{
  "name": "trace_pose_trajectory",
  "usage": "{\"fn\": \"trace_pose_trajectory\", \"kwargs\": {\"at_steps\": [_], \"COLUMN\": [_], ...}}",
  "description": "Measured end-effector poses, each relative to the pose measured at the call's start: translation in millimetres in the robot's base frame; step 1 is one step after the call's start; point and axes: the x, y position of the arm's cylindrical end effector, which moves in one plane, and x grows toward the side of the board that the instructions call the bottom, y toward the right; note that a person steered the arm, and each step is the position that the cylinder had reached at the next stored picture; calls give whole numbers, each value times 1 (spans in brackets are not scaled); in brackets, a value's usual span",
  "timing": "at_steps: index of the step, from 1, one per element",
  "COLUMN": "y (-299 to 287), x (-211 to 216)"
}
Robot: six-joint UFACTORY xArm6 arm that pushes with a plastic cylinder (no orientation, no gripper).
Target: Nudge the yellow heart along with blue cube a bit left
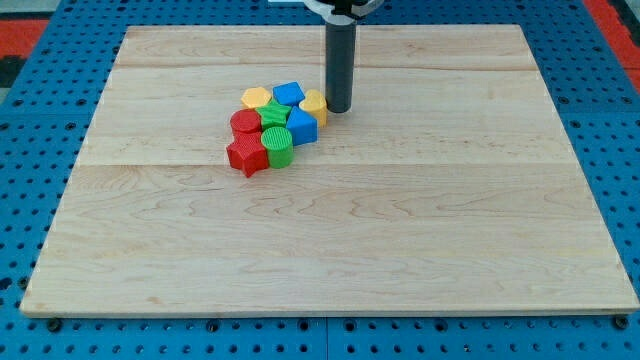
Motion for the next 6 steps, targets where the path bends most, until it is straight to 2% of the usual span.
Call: {"fn": "trace_pose_trajectory", "kwargs": {"at_steps": [6], "y": [3], "x": [8]}}
